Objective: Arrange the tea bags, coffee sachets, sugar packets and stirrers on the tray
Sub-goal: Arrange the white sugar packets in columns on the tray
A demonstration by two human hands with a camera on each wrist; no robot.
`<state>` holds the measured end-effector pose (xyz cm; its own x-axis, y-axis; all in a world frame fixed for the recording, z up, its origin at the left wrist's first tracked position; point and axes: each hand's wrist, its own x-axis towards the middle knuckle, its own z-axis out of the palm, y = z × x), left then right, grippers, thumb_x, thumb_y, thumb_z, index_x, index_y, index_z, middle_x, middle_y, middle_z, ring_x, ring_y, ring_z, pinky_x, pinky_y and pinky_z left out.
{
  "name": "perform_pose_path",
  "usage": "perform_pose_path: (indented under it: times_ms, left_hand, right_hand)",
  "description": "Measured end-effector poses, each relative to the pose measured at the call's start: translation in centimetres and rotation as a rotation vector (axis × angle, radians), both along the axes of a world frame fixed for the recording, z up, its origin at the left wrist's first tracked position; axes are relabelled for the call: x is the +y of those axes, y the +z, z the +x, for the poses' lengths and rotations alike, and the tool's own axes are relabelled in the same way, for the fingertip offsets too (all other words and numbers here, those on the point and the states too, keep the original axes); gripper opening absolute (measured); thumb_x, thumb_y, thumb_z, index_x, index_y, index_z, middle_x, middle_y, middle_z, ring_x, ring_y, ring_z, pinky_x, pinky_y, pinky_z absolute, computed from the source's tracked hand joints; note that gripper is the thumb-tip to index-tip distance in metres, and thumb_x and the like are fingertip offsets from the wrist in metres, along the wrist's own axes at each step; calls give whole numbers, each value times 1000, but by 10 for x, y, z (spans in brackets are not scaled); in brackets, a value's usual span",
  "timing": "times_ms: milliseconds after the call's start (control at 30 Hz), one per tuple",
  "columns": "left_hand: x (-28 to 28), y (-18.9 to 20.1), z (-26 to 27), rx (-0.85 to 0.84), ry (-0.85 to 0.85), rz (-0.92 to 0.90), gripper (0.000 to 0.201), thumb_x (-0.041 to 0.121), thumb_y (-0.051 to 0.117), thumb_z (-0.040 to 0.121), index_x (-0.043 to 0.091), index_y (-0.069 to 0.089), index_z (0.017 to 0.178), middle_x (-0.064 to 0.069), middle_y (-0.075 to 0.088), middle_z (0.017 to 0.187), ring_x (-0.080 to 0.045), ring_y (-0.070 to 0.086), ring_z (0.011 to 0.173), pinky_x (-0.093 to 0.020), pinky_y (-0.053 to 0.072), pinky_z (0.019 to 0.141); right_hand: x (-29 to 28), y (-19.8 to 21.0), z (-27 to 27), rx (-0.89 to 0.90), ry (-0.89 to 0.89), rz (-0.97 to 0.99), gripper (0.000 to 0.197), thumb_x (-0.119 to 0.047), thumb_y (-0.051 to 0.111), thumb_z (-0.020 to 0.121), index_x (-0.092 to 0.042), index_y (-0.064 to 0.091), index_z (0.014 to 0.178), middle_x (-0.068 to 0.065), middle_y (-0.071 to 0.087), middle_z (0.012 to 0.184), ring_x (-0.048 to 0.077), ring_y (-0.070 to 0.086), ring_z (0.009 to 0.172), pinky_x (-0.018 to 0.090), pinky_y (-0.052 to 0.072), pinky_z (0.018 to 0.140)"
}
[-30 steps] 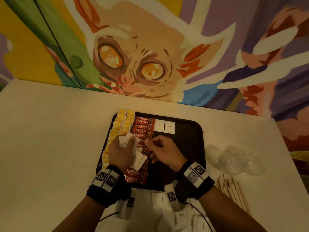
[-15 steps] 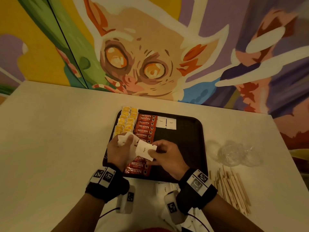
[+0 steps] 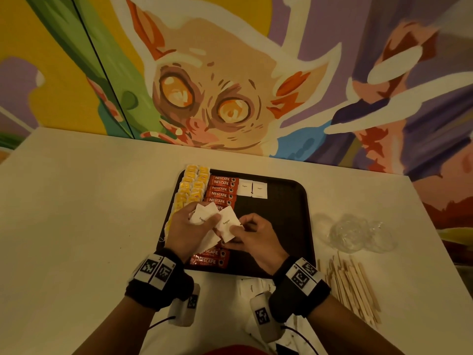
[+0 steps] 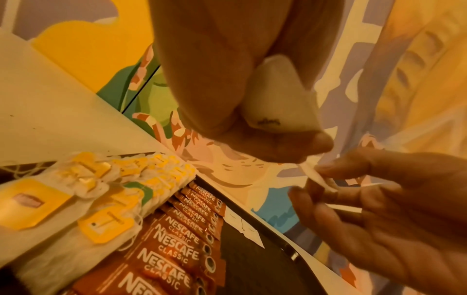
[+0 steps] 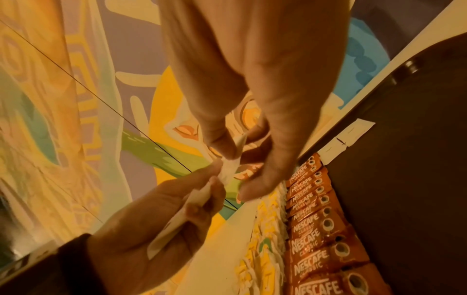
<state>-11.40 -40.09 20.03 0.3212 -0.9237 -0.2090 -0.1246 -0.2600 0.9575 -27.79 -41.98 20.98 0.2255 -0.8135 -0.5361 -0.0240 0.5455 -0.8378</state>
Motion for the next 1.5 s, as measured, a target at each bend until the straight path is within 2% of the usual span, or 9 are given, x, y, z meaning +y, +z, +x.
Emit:
perform_pose_path:
  times_ms: [167,267,400,500,733,967,1233,1400,1500]
  left_hand:
    - [-1,0,4,-102,-60,-35,24,18,77,80,28,64,96,14,67,91,5,62,81,-14,45,64]
    - [-3,-4,5,-103,-41,-25,19,22,74,83,29,64,98,11,68,94,-4,63,88,-24,50,71]
    - [-2,-9,10,-80,49,18,13,27,70,85,29,64,96,2,69,96,-20,65,91,-44,55,82]
    - [1,-13,15,-64,53,36,15,30,70,85,25,65,98,-4,71,92,-25,68,84,-50,57,79]
    - [4,-19,22,-111,53,64,19,31,69,85,22,65,101,-6,70,90,-24,66,85,-49,57,75]
    - [1,-16,21,-82,66,88,16,24,69,87,20,62,101,0,67,90,-8,62,74,-27,49,59]
    - [-5,-19,22,-73,74,91,15,24,70,86,21,62,99,8,65,91,-9,62,80,-24,48,60]
    - [-7,-23,23,-79,75,124,20,28,70,85,22,62,103,11,63,93,-11,60,86,-35,52,74]
    - [-7,-24,21,-89,68,122,21,27,70,85,21,61,104,11,62,92,-9,59,84,-34,51,73]
  right_hand:
    - [-4,9,-7,199,207,-134,15,-19,64,94,-19,64,109,0,69,105,11,66,77,25,55,66]
    - [-10,9,-11,247,239,-200,16,-17,62,94,-20,66,109,-3,69,105,8,60,73,21,50,62]
    - [-28,-4,-14,261,109,-145,24,-12,62,94,-10,64,118,2,68,107,11,61,75,20,52,63]
    - [-46,-23,-16,312,-8,-94,28,-9,64,92,-6,63,120,6,70,102,14,65,74,24,56,67]
    - [-87,-62,-16,468,-194,37,30,-9,71,87,-6,62,116,7,68,82,16,69,70,38,61,80]
    - [-115,-88,-5,619,-139,189,29,-10,75,82,-9,67,110,10,72,96,23,72,90,38,59,85]
    - [-130,-110,-1,726,-66,294,44,-17,84,70,-5,62,107,7,72,96,22,71,90,34,59,81]
    - [-129,-104,-6,637,-92,317,30,-16,70,87,1,59,110,10,75,78,17,73,67,30,62,71]
    - [-128,-107,-7,634,-101,301,33,-19,71,87,0,60,111,10,75,80,19,75,72,35,62,76]
